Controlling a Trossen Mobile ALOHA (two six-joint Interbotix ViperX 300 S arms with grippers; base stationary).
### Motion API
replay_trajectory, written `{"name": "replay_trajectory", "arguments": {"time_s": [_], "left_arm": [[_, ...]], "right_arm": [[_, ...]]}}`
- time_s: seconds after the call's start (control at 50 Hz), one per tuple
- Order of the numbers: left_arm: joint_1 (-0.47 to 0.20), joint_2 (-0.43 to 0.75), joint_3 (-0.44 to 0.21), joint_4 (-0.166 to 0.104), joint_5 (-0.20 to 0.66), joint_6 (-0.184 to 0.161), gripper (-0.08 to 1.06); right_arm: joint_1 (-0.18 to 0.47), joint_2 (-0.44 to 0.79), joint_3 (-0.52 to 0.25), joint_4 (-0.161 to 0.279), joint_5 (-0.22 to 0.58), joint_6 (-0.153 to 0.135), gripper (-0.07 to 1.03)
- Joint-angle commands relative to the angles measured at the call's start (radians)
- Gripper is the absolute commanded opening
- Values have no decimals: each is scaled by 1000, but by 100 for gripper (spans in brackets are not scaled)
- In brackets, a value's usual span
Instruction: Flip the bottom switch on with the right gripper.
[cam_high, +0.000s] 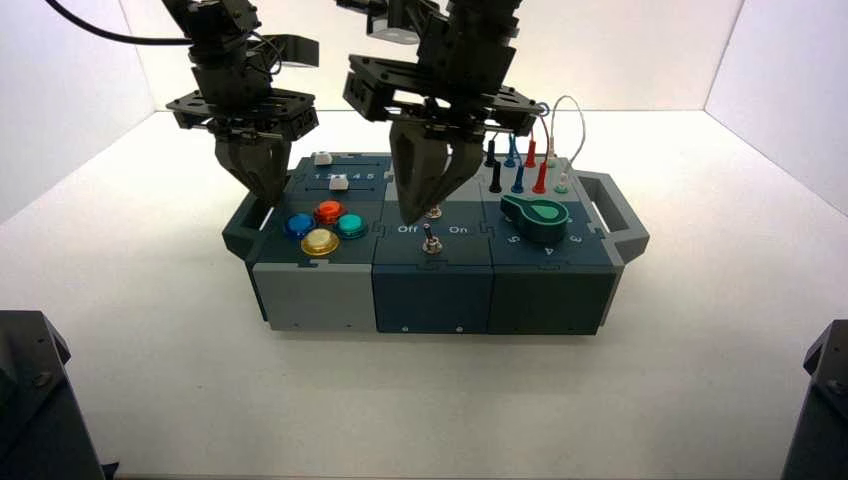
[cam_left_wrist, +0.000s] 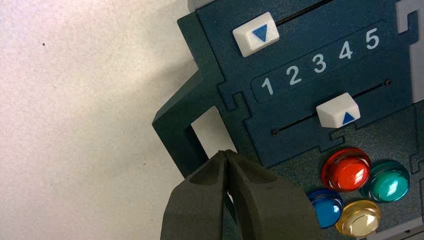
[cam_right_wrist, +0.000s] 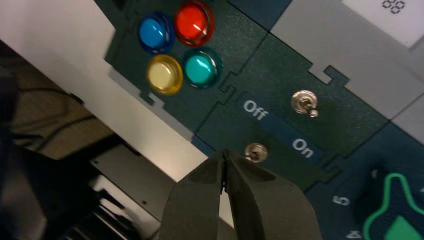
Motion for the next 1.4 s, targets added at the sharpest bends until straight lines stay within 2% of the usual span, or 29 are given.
{"name": "replay_trajectory", "arguments": {"time_s": [0.02, 0.2, 0.7, 1.06, 1.4], "left_arm": [[-9, 77, 15, 5, -5, 11, -3], [-9, 77, 15, 5, -3, 11, -3], [-9, 74, 15, 5, -3, 11, -3], [-9, 67, 15, 5, -3, 15, -3], [-9, 63, 17, 3, -3, 17, -3]], "right_arm": [[5, -9, -28, -37, 15, -5, -2], [5, -9, -37, -67, 26, -15, -2], [31, 9, -83, -67, 31, -26, -2], [44, 43, -101, -74, 35, -71, -2], [44, 54, -110, -146, 38, -74, -2]]}}
